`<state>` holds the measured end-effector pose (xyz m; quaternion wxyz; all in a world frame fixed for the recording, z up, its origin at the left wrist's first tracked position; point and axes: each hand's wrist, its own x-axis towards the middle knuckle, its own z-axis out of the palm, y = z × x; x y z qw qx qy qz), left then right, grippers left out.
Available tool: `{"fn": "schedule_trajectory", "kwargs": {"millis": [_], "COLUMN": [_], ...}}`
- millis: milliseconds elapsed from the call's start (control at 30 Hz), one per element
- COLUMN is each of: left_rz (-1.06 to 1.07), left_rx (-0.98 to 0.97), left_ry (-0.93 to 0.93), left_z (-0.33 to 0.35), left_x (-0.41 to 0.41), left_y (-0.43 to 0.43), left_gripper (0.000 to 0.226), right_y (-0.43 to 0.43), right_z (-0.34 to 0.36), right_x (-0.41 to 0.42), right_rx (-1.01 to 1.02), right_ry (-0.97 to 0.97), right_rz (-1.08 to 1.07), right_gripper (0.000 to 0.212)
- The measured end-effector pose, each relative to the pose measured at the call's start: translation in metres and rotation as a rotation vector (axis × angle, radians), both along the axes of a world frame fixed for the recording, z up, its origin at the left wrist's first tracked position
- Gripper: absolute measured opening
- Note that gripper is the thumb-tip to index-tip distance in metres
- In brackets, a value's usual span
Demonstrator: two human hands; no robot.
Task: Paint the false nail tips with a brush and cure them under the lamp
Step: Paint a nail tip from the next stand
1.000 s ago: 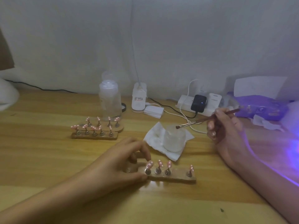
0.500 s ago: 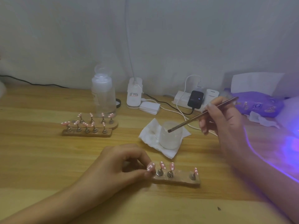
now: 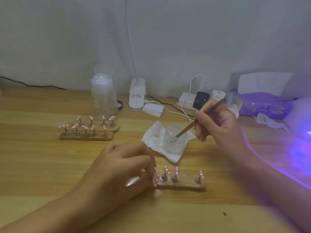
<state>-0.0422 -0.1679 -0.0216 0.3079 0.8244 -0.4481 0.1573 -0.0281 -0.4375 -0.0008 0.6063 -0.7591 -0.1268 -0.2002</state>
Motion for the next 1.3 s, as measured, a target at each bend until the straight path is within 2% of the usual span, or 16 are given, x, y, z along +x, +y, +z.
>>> {"fn": "schedule_trajectory", "kwargs": {"millis": [67,267,367,433,567,700,933,1300], "left_rz": [0.009,-0.064,-0.068,-0.065,-0.110,-0.116,-0.042,0.076], "left_rx": [-0.071,-0.278,-0.376,-0.473,-0.507,-0.521,-0.510,-0.384], "left_ry": [0.006,0.294,0.363,0.424,0.555,0.543,0.575,0.400], "left_z": [0.009,0.031,0.037,0.038,0.031,0.019,0.007,-0.003], "left_x": [-0.002,0.021,0.041,0.053,0.065,0.065,0.068,0.065], "left_y": [-0.002,-0.004,-0.021,-0.034,-0.052,-0.055,-0.043,-0.045], "left_gripper": [0.009,0.004,0.013,0.011,0.002,0.009,0.009,0.011], "right_y": [0.000,-0.004,-0.004,-0.005,-0.009,-0.011,-0.009,-0.010], "right_z": [0.002,-0.002,-0.007,-0.009,-0.013,-0.015,-0.014,-0.012], "right_x": [0.000,0.001,0.002,0.002,0.002,0.004,0.003,0.001], "right_rx": [0.052,0.283,0.370,0.405,0.468,0.543,0.565,0.558], "right_ry": [-0.003,0.008,0.031,0.051,0.095,0.144,0.164,0.180], "right_rz": [-0.006,-0.107,-0.123,-0.129,-0.159,-0.167,-0.150,-0.167], "right_gripper": [0.019,0.016,0.016,0.019,0.024,0.022,0.024,0.025]}}
